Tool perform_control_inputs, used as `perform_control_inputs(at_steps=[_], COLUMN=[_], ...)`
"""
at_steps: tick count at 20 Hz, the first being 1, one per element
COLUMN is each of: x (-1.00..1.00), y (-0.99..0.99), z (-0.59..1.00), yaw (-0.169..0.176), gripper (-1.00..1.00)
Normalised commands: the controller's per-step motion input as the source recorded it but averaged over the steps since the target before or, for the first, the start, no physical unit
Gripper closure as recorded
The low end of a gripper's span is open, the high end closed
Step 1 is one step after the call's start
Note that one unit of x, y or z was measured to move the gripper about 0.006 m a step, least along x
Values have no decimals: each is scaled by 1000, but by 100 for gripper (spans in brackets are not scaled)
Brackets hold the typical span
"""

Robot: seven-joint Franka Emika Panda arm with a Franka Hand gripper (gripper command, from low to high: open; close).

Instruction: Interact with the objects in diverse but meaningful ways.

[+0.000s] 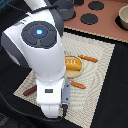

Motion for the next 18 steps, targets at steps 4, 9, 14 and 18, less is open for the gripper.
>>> perform_control_inputs(at_steps=[4, 9, 14, 18], x=[266, 45, -235, -292], y=[-227, -236, 93, 307], z=[-36, 326, 1000, 1000], yaw=[10, 11, -41, -41], gripper=[100, 100, 100, 100])
